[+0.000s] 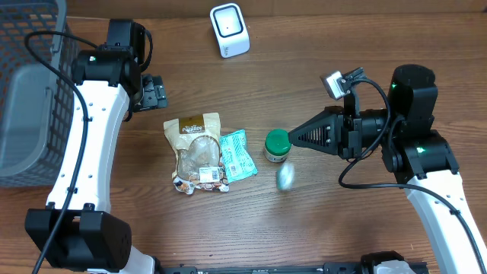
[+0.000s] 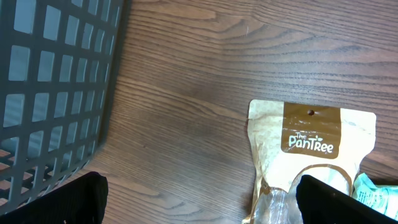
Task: Scan the item barcode
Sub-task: 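Lower the Kleenex pack onto the table right of the jar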
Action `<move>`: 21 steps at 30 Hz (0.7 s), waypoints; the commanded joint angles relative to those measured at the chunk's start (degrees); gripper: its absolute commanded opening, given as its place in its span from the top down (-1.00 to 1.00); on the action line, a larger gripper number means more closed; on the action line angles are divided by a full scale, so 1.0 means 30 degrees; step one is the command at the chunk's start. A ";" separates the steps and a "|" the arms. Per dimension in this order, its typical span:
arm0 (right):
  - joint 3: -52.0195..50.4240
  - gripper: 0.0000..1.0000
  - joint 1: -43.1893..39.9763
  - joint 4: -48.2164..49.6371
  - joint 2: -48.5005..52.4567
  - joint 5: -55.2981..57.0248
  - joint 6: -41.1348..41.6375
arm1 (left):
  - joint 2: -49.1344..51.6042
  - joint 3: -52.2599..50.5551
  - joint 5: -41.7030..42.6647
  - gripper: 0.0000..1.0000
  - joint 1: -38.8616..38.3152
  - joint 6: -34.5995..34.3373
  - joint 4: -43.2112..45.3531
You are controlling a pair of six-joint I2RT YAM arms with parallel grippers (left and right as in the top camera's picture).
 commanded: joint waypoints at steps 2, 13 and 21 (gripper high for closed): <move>0.0379 0.93 -0.0080 -0.1086 -0.0335 -0.0080 -0.0022 | 0.0080 0.0262 -0.0248 -0.99 0.0087 0.0131 0.0015; 0.0372 0.78 0.0015 -1.1978 -0.0306 2.2680 -0.2157 | 0.0080 0.0262 -0.0248 -0.99 0.0087 0.0131 0.0015; -0.0386 0.28 0.0015 -1.1897 0.0903 2.4334 -0.0692 | 0.0080 0.0262 -0.0248 -0.99 0.0087 0.0131 0.0015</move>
